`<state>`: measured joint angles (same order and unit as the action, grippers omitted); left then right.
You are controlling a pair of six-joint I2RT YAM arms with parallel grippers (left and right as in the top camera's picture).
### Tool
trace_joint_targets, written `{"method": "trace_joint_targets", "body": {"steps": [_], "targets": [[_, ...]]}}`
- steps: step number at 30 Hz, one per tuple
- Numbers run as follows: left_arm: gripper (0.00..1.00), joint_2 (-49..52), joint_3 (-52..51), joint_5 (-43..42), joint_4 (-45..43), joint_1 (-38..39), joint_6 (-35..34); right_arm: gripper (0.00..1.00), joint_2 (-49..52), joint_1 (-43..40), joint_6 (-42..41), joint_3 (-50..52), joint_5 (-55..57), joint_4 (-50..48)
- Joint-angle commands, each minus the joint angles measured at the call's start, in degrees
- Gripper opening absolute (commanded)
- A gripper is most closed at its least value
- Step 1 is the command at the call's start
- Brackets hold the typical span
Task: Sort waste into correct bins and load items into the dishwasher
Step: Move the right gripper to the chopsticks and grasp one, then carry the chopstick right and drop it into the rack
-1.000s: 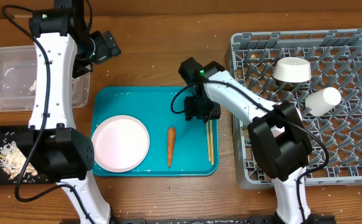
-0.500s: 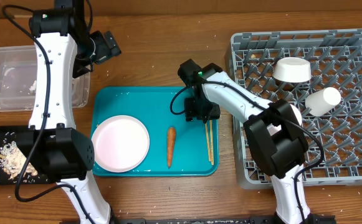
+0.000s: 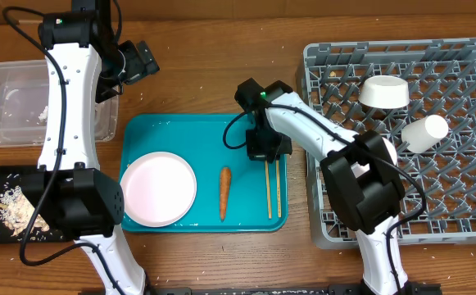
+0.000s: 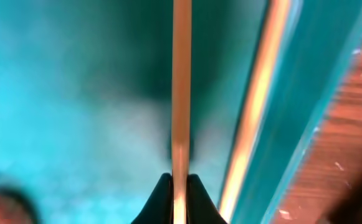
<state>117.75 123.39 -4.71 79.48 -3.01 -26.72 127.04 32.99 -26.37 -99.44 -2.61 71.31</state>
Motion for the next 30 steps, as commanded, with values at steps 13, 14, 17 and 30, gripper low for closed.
{"method": "trace_joint_targets", "body": {"steps": [13, 14, 17, 30], "targets": [[1.0, -0.87, 0.07, -0.2, -0.07, 0.37, -0.52, 0.04, -17.88, -13.86, 4.39, -18.97, 7.69, 17.22], [1.0, -0.87, 0.07, -0.2, -0.07, 0.37, -0.52, 0.04, -17.88, -14.8, 5.49, -18.97, 7.65, 17.09], [1.0, -0.87, 0.07, -0.2, -0.07, 0.37, -0.52, 0.04, -17.44, -17.03, 10.62, -17.77, 7.39, 14.58], [1.0, -0.87, 0.07, -0.2, -0.07, 0.37, -0.52, 0.04, -15.67, -19.45, 17.49, -6.67, 9.07, 2.99]]}}
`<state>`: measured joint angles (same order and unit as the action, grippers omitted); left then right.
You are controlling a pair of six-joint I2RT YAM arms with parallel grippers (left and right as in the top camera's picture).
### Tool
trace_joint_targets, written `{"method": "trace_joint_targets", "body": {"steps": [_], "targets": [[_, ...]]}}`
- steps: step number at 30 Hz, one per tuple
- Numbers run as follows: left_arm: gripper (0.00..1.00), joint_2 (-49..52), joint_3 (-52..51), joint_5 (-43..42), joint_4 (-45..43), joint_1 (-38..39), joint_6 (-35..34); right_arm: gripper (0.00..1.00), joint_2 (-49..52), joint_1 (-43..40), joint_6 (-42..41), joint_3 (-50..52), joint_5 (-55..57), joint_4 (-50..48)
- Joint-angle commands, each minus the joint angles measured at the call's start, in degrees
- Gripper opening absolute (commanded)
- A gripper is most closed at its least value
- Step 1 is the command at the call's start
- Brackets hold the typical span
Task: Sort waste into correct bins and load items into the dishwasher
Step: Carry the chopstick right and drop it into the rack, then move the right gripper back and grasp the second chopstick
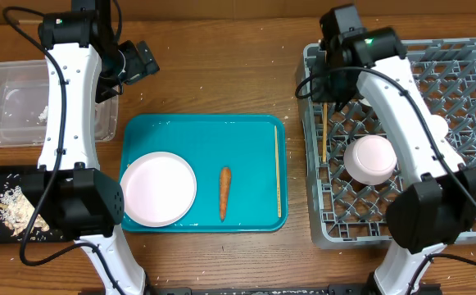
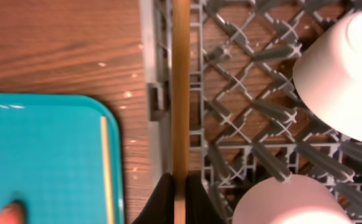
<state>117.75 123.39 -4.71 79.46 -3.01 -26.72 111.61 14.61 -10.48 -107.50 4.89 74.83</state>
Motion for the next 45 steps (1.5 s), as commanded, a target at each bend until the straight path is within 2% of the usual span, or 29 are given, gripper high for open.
{"method": "trace_joint_targets", "body": {"steps": [1, 4, 5, 6, 8, 9, 16, 21, 24, 30, 37, 45], "targets": [[1.0, -0.87, 0.07, -0.2, -0.04, 0.37, -0.52, 0.04, -0.24, -1.2, 1.6, 1.73, 1.57, -0.57], [1.0, -0.87, 0.07, -0.2, -0.04, 0.37, -0.52, 0.06, -0.24, -1.68, 1.6, 2.14, 1.55, -0.61], [1.0, -0.87, 0.07, -0.2, -0.04, 0.37, -0.52, 0.13, -0.24, -1.81, 1.57, 2.14, 1.51, -0.63], [1.0, -0.87, 0.07, -0.22, -0.04, 0.37, -0.52, 0.25, -0.24, -1.84, 1.55, 2.14, 1.22, -0.63], [1.0, -0.87, 0.07, -0.2, -0.04, 0.37, -0.52, 0.79, -0.24, -1.84, 1.55, 2.14, -0.31, -0.61], [1.0, -0.87, 0.07, -0.2, -0.04, 0.37, -0.52, 1.0, -0.24, -1.84, 1.55, 2.14, -1.31, -0.57], [1.0, -0.87, 0.07, -0.2, -0.04, 0.37, -0.52, 1.0, -1.86, -1.64, -4.83, 1.14, -2.54, 0.85], [1.0, -0.87, 0.07, -0.2, -0.04, 0.37, -0.52, 1.0, -6.62, 0.24, -5.01, 0.9, -10.27, 0.96], [1.0, -0.87, 0.07, -0.2, -0.04, 0.37, -0.52, 1.0, -7.37, 2.86, -5.11, 0.94, -14.56, 0.2], [1.0, -0.87, 0.07, -0.2, -0.04, 0.37, -0.52, 0.99, -5.92, 10.25, -9.07, 6.05, -11.28, -6.29], [1.0, -0.87, 0.07, -0.2, -0.04, 0.37, -0.52, 0.86, -2.6, 16.44, -14.03, 17.73, -8.66, -18.82], [1.0, -0.87, 0.07, -0.22, -0.04, 0.37, -0.52, 0.79, 5.31, 16.87, -14.03, 19.91, -10.6, -18.93]]}}
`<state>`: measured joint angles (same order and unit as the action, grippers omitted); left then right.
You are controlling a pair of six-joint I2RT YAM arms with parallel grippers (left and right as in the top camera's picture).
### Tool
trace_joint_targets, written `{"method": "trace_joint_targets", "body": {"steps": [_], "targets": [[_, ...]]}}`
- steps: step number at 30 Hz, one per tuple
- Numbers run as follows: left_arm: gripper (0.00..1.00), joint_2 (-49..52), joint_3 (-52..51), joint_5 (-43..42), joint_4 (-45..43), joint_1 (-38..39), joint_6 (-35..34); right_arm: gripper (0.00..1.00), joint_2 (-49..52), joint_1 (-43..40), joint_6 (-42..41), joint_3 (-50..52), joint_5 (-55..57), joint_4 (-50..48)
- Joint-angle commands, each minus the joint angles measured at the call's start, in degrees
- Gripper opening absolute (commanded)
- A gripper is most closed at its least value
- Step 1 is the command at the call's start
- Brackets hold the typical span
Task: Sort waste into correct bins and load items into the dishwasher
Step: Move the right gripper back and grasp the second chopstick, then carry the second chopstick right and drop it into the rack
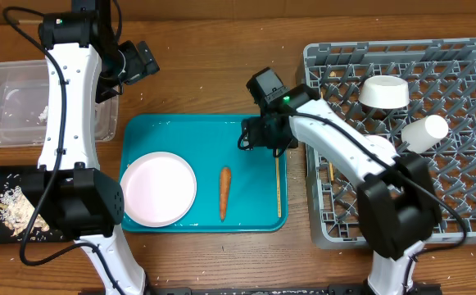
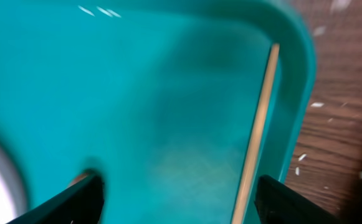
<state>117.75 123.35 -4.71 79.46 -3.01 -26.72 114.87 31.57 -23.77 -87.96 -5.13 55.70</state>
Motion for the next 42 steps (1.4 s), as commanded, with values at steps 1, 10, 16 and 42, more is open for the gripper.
{"method": "trace_joint_targets", "body": {"steps": [1, 10, 16, 42], "targets": [[1.0, -0.87, 0.11, -0.22, -0.04, 0.37, -0.52, 0.78, 2.95, -0.07, -0.74, 0.37, -0.52, 0.37], [1.0, -0.87, 0.11, -0.2, -0.04, 0.37, -0.52, 0.78, 5.62, -0.09, -0.74, 0.59, 1.73, 1.38], [1.0, -0.87, 0.11, -0.2, -0.04, 0.37, -0.52, 0.77, 5.7, -0.07, -0.7, 1.42, 2.49, 0.98], [1.0, -0.87, 0.11, -0.2, -0.04, 0.37, -0.52, 0.04, -2.21, -4.68, -1.2, -22.32, 13.33, 23.28]]}}
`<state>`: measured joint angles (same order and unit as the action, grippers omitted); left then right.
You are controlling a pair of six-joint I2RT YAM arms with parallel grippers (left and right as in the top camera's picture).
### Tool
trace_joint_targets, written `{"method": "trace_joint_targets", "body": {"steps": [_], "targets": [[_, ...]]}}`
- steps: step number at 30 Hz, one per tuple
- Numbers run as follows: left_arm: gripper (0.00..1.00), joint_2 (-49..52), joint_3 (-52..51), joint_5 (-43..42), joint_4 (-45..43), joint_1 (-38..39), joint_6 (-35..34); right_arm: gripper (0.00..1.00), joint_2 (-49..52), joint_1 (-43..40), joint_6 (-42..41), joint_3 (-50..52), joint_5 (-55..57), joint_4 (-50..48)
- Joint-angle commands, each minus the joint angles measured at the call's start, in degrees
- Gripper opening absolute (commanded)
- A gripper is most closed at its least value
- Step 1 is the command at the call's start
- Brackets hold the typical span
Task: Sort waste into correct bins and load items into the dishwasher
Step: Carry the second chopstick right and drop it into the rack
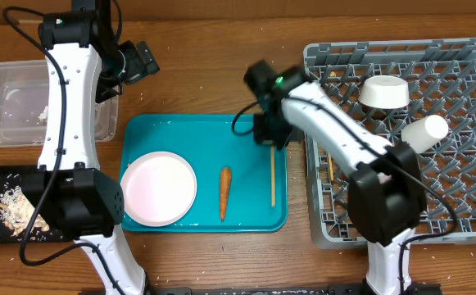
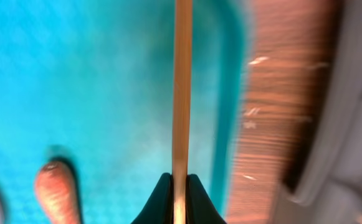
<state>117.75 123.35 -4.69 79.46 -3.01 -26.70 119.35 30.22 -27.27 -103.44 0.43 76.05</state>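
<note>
My right gripper (image 1: 269, 139) is shut on a wooden chopstick (image 1: 273, 179) over the right side of the teal tray (image 1: 180, 135). In the right wrist view the chopstick (image 2: 182, 93) runs straight up from the pinching fingertips of that gripper (image 2: 180, 186). A carrot (image 1: 224, 193) and a white plate (image 1: 158, 188) lie on the tray; the carrot (image 2: 56, 193) also shows at the wrist view's lower left. Another chopstick (image 1: 332, 170) lies in the grey dish rack (image 1: 467, 49). My left gripper (image 1: 143, 59) hangs at the upper left, its jaws unclear.
A white bowl (image 1: 385, 91) and a white cup (image 1: 424, 131) sit in the rack. A clear bin (image 1: 8, 102) and a black tray with food scraps (image 1: 8, 205) stand at the far left. The rack's edge (image 2: 355, 124) is close to the right of the held chopstick.
My right gripper was open above the chopstick lying by the tray's right rim. Now it is shut on that chopstick, which sits slightly further left. The left arm has not moved.
My right gripper was shut on one of two chopsticks on the tray. Then it held that chopstick over the rack's left edge. After that a chopstick lay in the rack and the gripper was open over the tray. Now it grips the second chopstick.
</note>
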Motion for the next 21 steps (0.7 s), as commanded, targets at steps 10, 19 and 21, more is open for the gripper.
{"method": "trace_joint_targets", "body": {"steps": [10, 19, 21], "targets": [[1.0, -0.87, 0.11, -0.22, -0.04, 0.37, -0.55, 0.04, -11.89, -17.4, 14.45, -7.5, 4.92, 2.8], [1.0, -0.87, 0.11, -0.22, -0.04, 0.37, -0.55, 0.11, -11.87, -20.96, 21.38, 1.6, -2.05, -4.83], [1.0, -0.87, 0.11, -0.22, -0.04, 0.37, -0.55, 0.26, -11.87, -20.96, 21.31, 3.23, -2.12, -6.21]]}}
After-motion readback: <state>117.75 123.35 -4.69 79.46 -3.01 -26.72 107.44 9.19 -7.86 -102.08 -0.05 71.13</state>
